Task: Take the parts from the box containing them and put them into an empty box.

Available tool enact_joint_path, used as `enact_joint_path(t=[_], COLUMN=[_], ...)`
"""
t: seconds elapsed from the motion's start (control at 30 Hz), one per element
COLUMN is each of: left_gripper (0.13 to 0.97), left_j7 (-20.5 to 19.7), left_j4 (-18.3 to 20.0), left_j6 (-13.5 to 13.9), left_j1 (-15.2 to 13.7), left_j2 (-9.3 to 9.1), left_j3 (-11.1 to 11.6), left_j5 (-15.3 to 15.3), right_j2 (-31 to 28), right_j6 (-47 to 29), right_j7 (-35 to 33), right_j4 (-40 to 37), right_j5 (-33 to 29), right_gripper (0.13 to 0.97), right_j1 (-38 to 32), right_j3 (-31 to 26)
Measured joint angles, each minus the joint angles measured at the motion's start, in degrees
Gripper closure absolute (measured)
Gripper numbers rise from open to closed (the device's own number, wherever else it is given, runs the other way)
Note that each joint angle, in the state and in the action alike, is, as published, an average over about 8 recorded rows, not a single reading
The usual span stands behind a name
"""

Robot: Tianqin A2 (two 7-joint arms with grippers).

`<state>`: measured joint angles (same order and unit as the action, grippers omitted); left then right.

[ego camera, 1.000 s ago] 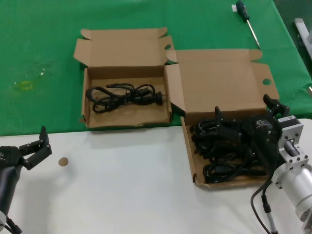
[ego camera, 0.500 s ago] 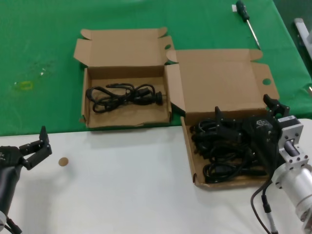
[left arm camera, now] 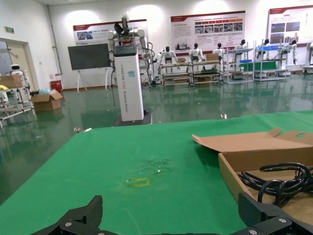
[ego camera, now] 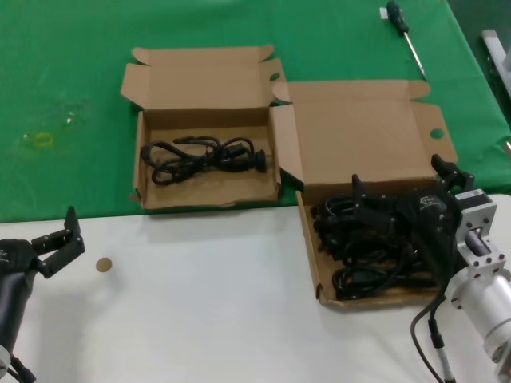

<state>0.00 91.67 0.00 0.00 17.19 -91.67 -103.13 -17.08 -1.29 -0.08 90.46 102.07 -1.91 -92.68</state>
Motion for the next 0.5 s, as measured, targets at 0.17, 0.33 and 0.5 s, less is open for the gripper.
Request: enact_joint_path(t=[0.17,0.33,0.5], left_gripper=[0.132,0.132,0.132], left_j7=[0.0,0.0,0.0], left_j4=[0.0,0.0,0.0], left_j6=[0.0,0.0,0.0], left_j1=[0.0,0.0,0.0], left_j2=[0.0,0.0,0.0], left_j3=[0.0,0.0,0.0], left_j5=[0.0,0.0,0.0], right_j2=[0.0,0.0,0.0], right_j6=[0.0,0.0,0.0], right_j7=[0.0,0.0,0.0], right_j4=[0.0,0.0,0.0], right_j5=[0.0,0.0,0.0], right_gripper=[0.129,0.129,0.129], right_j1=[0.0,0.0,0.0], right_j3=[0.0,0.0,0.0])
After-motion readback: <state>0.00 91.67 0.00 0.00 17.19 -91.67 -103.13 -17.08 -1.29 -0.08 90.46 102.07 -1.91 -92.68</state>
